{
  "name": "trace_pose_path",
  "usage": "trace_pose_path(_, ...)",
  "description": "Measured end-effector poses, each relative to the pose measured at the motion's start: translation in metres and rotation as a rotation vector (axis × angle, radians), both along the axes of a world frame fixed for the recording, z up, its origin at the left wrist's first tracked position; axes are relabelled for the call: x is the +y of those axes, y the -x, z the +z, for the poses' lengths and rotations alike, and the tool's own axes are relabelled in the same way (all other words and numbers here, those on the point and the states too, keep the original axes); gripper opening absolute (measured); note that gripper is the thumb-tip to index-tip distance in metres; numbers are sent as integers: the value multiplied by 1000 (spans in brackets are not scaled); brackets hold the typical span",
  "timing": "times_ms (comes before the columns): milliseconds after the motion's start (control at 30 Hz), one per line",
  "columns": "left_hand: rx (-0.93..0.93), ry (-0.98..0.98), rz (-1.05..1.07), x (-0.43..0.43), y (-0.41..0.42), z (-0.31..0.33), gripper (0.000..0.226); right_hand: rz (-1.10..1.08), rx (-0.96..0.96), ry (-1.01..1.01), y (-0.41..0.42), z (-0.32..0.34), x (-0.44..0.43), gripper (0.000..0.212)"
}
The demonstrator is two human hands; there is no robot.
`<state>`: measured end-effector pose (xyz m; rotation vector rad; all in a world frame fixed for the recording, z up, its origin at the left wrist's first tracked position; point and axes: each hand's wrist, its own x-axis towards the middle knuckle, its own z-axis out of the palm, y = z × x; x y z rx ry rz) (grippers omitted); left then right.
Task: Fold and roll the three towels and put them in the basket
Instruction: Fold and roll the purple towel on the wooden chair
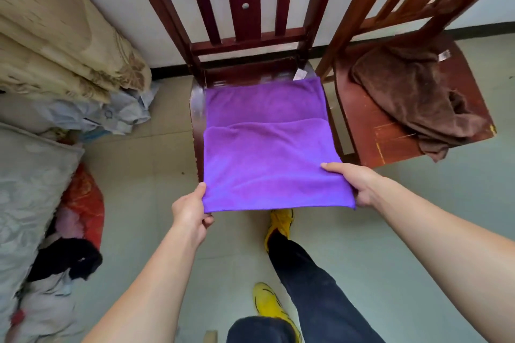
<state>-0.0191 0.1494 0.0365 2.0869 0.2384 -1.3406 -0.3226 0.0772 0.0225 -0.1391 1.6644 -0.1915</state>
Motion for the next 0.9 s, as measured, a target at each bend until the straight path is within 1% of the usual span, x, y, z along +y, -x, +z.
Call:
trace_pose_path(100,0,-11,-36,37,2,-3,16,-46,16,56,6,-2,38,42)
trace_pose_path(133,-22,-2,-48,60,3,-2,13,-63,39,89,6,-2,60,43)
trace_pose_path(200,-34,18,-61,70,2,-7,6,-81,114,148,10,-1,68,44)
trace_pose_path(267,-51,35,-76,100,1,-9,13,-90,158,190,12,2,92,45)
trace_pose_path(367,-60,37,-81,148,4,-1,16,-97,188,212,15,13,135,43)
trace_pose_path(567,-64,9,-86,206,14,18,14,-109,209,193,24,36,192,34)
trace_pose_path(733,-55,-27,-89,234,23,26,11,-46,243,150,34,36,222,31)
trace_pose_path(800,-52,-44,-91,240,23,25,14,-21,253,118,37,35,231,25)
trace_pose_path(900,-44,-49,-98,232,23,25,13,-33,265,104,38,34,230,14)
